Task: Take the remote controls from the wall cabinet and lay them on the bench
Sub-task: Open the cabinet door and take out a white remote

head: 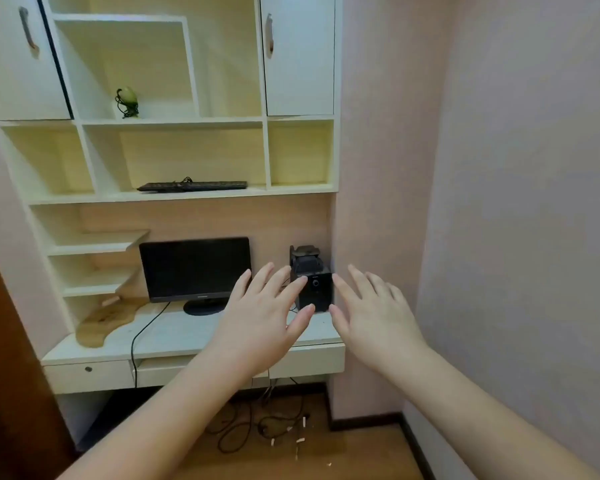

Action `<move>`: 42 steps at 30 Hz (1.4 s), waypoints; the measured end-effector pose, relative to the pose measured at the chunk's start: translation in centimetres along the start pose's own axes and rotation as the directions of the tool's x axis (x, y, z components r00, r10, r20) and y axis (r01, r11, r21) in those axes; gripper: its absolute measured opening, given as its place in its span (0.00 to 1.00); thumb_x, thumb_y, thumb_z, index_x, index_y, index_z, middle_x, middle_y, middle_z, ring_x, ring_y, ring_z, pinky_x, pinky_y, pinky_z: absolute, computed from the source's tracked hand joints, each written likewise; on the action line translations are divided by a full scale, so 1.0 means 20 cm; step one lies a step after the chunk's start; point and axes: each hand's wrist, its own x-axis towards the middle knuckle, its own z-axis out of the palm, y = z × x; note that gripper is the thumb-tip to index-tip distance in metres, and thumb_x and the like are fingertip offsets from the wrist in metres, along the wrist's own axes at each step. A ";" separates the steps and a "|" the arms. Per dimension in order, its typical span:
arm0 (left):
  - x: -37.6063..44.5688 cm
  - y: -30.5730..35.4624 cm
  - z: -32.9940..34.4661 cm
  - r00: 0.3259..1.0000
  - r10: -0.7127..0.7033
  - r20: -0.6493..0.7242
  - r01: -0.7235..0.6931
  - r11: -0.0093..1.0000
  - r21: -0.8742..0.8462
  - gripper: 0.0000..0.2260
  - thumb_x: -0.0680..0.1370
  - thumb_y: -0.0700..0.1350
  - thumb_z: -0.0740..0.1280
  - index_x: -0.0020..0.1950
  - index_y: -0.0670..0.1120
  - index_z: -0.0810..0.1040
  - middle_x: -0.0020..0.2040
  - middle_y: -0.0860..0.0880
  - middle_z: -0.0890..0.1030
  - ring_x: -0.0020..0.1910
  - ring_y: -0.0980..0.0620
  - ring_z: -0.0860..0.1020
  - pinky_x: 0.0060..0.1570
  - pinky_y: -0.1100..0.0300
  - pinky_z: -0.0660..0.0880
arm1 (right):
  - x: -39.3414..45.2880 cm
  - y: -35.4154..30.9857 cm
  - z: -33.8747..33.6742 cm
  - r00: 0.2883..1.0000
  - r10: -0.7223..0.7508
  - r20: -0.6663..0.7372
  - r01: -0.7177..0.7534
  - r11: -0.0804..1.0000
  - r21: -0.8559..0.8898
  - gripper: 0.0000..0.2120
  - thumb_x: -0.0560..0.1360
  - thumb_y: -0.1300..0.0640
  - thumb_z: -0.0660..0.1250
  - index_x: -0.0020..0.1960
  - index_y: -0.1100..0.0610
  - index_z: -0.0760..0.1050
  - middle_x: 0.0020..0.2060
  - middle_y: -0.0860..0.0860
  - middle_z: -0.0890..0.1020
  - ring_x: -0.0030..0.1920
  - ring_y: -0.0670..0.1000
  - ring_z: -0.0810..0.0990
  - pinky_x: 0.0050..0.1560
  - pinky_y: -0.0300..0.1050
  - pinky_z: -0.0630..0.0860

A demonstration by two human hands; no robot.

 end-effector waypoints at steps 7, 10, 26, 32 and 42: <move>0.30 0.10 0.15 0.986 -0.047 0.158 0.050 0.999 -0.018 0.28 0.78 0.66 0.41 0.78 0.62 0.45 0.80 0.54 0.49 0.79 0.48 0.42 0.76 0.47 0.41 | 0.22 0.23 0.16 0.998 -0.062 0.019 0.062 0.998 0.001 0.27 0.80 0.43 0.42 0.78 0.48 0.46 0.78 0.51 0.52 0.77 0.54 0.50 0.75 0.55 0.46; 0.39 0.11 0.23 0.987 -0.071 0.145 0.070 0.998 0.012 0.27 0.80 0.64 0.42 0.78 0.61 0.44 0.80 0.53 0.47 0.79 0.48 0.41 0.76 0.45 0.40 | 0.29 0.29 0.21 0.997 -0.064 0.043 0.063 0.998 0.011 0.27 0.80 0.43 0.43 0.78 0.48 0.46 0.78 0.51 0.52 0.77 0.54 0.50 0.75 0.54 0.46; 0.76 -0.22 0.56 0.985 -0.130 0.111 0.132 0.991 -0.014 0.26 0.81 0.63 0.42 0.78 0.60 0.49 0.80 0.54 0.47 0.78 0.49 0.40 0.76 0.46 0.39 | 0.83 0.19 0.51 0.990 -0.117 0.082 0.110 0.990 0.084 0.27 0.80 0.48 0.49 0.78 0.49 0.50 0.77 0.50 0.56 0.76 0.53 0.54 0.74 0.52 0.52; 0.92 -0.58 0.65 0.988 -0.139 0.064 0.140 0.990 -0.012 0.26 0.81 0.63 0.43 0.78 0.59 0.50 0.80 0.53 0.50 0.79 0.49 0.43 0.76 0.48 0.41 | 1.19 -0.07 0.66 0.983 -0.167 0.072 0.161 0.984 0.078 0.26 0.80 0.47 0.49 0.77 0.49 0.51 0.76 0.51 0.59 0.75 0.53 0.57 0.73 0.51 0.55; 1.31 -1.11 0.68 0.993 -0.112 0.027 0.113 0.993 -0.020 0.25 0.82 0.61 0.45 0.78 0.57 0.54 0.78 0.52 0.59 0.78 0.49 0.53 0.75 0.52 0.49 | 1.74 -0.32 0.78 0.990 -0.139 -0.031 0.138 0.990 -0.016 0.26 0.75 0.48 0.52 0.71 0.52 0.68 0.68 0.53 0.74 0.67 0.56 0.71 0.66 0.53 0.66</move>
